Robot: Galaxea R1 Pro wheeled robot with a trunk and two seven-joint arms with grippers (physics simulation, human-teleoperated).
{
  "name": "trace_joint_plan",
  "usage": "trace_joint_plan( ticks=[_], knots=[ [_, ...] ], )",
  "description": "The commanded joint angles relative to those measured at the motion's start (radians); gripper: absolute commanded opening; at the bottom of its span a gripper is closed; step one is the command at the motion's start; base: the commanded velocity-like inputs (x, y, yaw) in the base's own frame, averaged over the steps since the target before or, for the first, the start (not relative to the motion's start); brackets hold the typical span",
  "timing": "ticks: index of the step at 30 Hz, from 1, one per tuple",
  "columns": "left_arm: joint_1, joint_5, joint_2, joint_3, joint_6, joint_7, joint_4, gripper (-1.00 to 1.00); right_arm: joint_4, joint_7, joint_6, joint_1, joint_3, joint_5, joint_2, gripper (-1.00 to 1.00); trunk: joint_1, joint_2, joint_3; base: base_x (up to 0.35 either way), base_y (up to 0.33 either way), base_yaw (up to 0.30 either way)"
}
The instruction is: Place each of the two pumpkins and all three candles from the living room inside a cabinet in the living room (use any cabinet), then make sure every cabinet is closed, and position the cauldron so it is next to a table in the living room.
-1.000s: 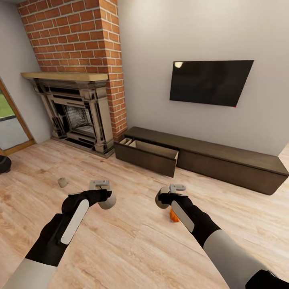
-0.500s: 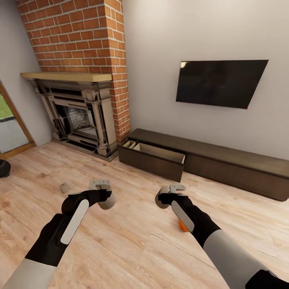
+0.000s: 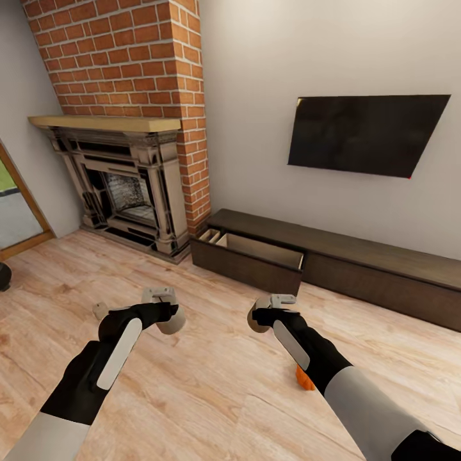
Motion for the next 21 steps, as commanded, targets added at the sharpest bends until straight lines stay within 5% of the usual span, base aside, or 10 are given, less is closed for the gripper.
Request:
trace_joint_plan(
  ticks=[1,11,21],
  knots=[
    [0.000,-0.001,0.000,0.000,0.000,-0.002,0.000,-1.00,0.000,0.000,0.000,0.000,0.000,0.002,0.000,-1.00,0.000,0.000,0.000,0.328,0.001,0.000],
    [0.000,0.000,0.000,0.000,0.000,-0.003,0.000,-1.00,0.000,0.000,-0.001,0.000,0.000,0.002,0.001,-1.00,0.000,0.000,0.000,0.328,0.028,0.000],
    [0.000,0.002,0.001,0.003,0.000,-0.004,-0.001,-1.00,0.000,0.001,0.000,0.000,0.000,0.002,0.000,-1.00,0.000,0.000,0.001,0.281,0.204,-0.082]
  ],
)
